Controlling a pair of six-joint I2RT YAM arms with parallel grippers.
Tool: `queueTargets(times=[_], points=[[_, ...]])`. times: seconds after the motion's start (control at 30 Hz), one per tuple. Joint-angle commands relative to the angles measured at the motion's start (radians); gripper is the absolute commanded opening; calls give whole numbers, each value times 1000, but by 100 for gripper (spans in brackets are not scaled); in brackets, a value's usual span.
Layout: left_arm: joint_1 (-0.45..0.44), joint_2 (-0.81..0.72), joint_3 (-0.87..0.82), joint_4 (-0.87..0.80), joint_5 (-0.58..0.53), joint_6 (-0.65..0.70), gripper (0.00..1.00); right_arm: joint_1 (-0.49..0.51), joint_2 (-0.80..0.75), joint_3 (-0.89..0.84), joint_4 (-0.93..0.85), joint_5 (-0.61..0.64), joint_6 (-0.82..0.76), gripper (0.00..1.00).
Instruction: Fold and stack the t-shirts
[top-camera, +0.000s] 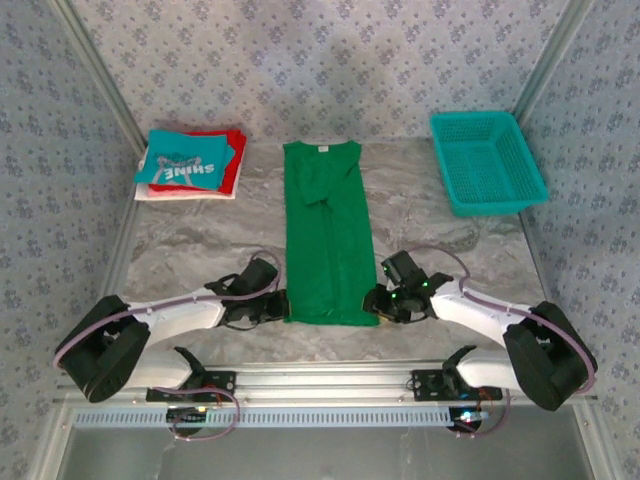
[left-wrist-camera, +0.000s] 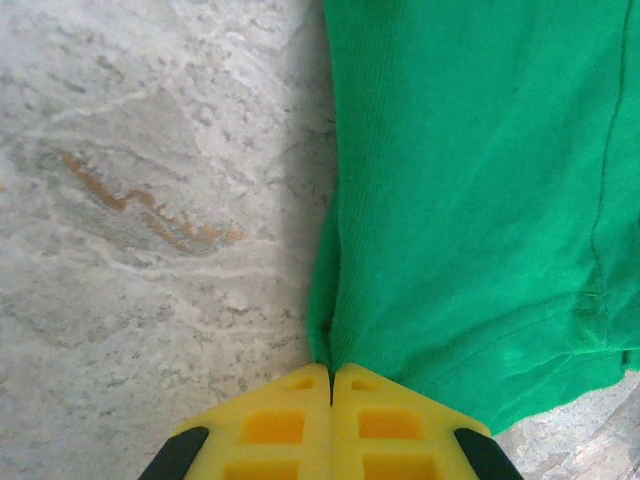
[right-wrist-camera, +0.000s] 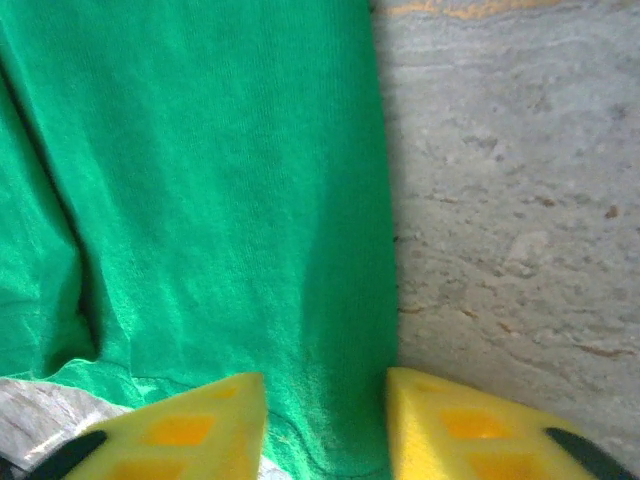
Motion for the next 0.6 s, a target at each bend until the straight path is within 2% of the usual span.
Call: queueTargets(times=[0.0,0.17,0.37,0.57], points=[[6,-29,-19,2,-16,-4,0,8,0,-14,-10,-14,12,25],[5,-89,-48,14,-4,18,0,19,-21,6,-5,-8,5,1],[-6,-191,-99,-75,0,16,0,66,-81,-46,-23,4,23,0],[-87,-311,-151,-147,-30,-60,0,154,-197,-133,-28,13,101,0]])
